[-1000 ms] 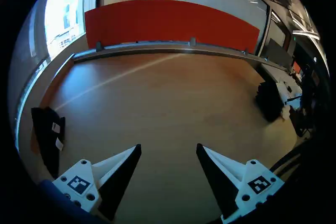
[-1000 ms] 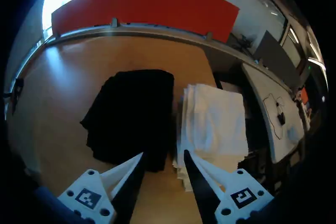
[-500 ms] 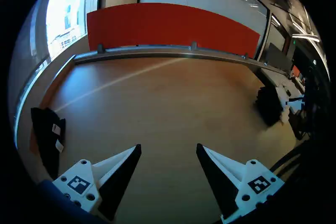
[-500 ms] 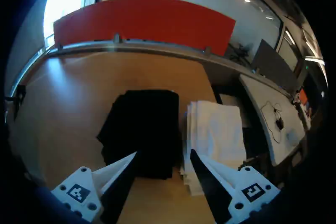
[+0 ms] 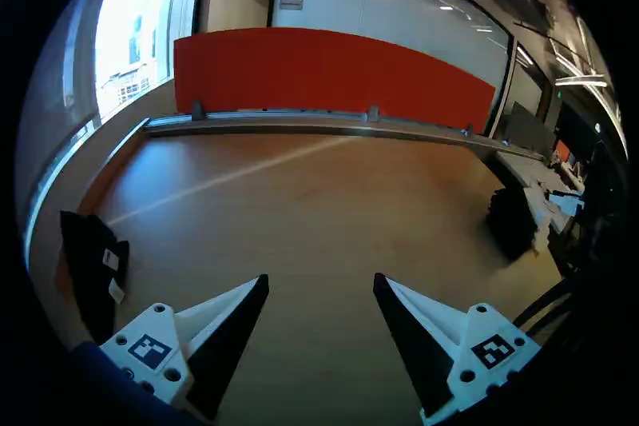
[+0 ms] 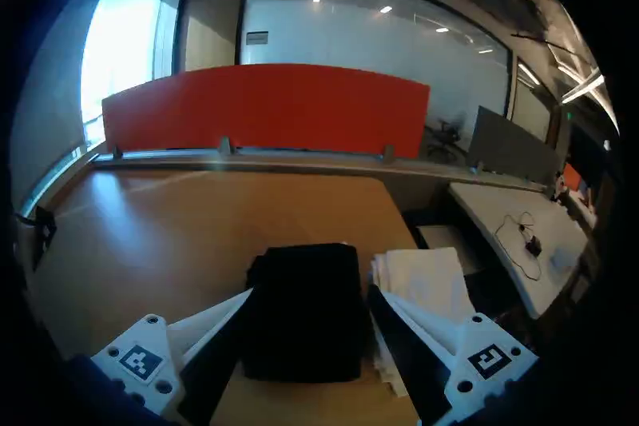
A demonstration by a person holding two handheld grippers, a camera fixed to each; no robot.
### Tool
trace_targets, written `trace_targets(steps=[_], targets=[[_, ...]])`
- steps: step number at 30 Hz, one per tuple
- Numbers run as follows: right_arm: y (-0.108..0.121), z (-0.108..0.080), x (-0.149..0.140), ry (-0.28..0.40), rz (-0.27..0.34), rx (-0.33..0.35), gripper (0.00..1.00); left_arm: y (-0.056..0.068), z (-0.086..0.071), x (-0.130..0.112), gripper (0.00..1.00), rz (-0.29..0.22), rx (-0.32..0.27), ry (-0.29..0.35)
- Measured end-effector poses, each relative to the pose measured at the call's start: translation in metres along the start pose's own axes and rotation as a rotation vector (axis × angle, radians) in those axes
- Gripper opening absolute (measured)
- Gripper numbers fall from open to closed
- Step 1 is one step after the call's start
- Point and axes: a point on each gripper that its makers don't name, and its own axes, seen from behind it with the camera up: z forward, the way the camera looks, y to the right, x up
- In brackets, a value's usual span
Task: Fold towel
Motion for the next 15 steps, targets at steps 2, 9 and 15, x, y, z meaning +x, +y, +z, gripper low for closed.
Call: trace_targets(steps=[2,9,15], targets=[[-0.006,-0.002,0.007,0.026,0.008,0.002,1.0,-0.002,0.001,0.006,0.98,-0.005,0.002,0.018],[-0.025,-0.013,0.038,0.133,0.02,0.0,1.0,-0.011,0.003,0.028,0.97,-0.015,0.015,0.091],[-0.049,-0.021,0.068,0.217,0.015,0.001,1.0,-0.02,0.003,0.049,0.97,0.001,0.039,0.16]])
